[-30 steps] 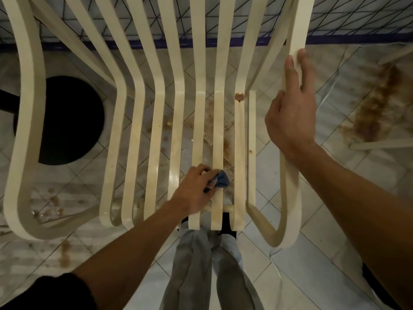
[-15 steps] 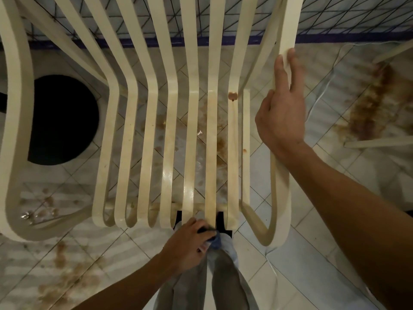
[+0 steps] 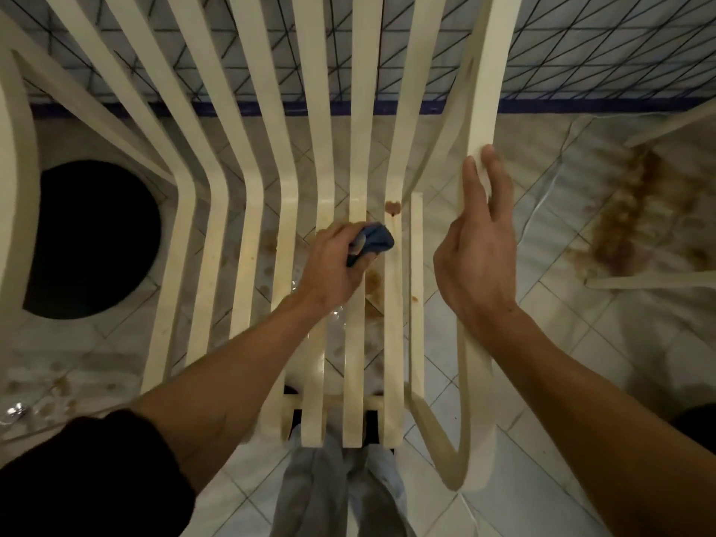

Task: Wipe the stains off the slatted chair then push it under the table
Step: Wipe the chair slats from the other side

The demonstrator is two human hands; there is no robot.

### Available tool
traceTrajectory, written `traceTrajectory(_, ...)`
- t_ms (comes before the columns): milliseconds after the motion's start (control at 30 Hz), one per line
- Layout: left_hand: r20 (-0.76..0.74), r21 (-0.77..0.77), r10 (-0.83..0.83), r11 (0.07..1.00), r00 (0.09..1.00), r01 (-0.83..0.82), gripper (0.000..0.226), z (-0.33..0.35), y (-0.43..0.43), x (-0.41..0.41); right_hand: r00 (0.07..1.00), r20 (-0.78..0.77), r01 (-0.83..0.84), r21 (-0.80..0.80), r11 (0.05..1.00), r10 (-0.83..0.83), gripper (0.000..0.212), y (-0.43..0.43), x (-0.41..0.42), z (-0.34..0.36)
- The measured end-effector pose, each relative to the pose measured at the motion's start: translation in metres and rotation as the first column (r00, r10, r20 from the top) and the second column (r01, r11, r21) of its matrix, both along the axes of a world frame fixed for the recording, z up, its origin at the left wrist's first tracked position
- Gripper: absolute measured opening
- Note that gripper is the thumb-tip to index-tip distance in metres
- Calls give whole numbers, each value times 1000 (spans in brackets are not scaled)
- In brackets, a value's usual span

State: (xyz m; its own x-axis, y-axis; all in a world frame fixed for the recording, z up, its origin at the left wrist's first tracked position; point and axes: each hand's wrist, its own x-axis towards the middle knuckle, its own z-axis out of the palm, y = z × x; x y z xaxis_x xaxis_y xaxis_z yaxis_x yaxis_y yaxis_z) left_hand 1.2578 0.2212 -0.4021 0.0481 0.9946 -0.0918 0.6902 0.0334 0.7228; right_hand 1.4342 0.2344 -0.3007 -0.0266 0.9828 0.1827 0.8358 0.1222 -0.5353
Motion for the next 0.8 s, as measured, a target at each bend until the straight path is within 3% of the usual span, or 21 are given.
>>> traceTrajectory(333,-123,76,-167,981,978,177,41,-36,123,14,1000,-21,12,13,1000,-11,58,2,-1,-2)
traceTrajectory(467,-230,0,-249,967,941,255,40,-48,109,22,998,-55,12,7,1000,-12,57,4,1,-3)
traceTrajectory(567,-184,-74,-235,972,954,225,34,-45,90,22,998,-59,17,26,1000,-16,53,4,1,-4)
traceTrajectory(667,-145,-173,-356,928,923,330,6,-39,67,14,998,-51,39,42,998,-37,45,3,2,-5)
traceTrajectory(733,-140,-229,-436,888,889,400,22,-33,53,12,998,-42,54,41,998,-52,45,3,2,-4)
traceTrajectory(800,-139,-219,-436,889,889,402,20,-29,53,12,997,-60,56,32,998,-54,47,2,3,-3)
